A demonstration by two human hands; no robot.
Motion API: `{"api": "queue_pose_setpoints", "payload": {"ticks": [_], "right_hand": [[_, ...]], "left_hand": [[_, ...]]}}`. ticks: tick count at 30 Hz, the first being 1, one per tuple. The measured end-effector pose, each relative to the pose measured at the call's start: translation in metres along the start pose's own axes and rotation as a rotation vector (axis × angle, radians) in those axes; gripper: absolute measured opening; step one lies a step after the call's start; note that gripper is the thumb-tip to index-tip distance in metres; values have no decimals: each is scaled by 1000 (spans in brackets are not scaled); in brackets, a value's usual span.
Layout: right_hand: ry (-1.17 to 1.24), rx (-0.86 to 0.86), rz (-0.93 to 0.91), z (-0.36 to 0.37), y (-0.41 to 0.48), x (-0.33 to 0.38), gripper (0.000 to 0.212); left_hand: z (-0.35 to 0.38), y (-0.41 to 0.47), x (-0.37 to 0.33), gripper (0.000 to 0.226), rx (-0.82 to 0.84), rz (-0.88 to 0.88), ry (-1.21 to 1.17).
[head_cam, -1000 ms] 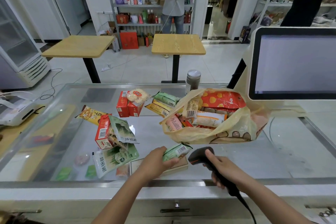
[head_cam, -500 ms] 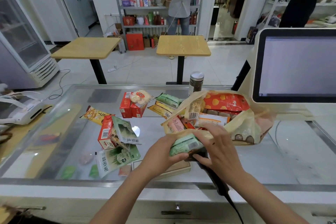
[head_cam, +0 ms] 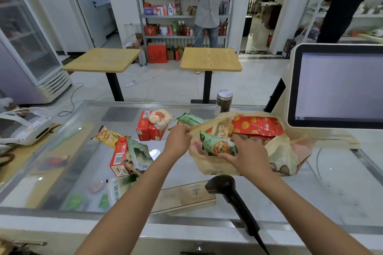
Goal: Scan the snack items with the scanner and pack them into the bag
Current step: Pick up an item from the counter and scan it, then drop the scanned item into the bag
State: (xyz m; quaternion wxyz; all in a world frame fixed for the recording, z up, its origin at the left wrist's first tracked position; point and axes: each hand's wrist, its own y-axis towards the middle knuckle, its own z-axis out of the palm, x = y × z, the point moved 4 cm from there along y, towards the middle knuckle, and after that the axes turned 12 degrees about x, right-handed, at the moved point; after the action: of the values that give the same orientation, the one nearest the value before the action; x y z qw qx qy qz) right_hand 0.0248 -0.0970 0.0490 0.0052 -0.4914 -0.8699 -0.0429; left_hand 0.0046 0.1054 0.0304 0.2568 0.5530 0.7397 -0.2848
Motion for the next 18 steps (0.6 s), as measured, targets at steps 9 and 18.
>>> {"api": "queue_pose_setpoints", "payload": {"ticks": [9,18], "right_hand": [[174,192,160,17,45,23,68],[335,-14,247,13,15,-3,57]], "left_hand": [[0,-21,-9,31,-217,142,-65],[15,-19,16,64,-74,-282,5]]}}
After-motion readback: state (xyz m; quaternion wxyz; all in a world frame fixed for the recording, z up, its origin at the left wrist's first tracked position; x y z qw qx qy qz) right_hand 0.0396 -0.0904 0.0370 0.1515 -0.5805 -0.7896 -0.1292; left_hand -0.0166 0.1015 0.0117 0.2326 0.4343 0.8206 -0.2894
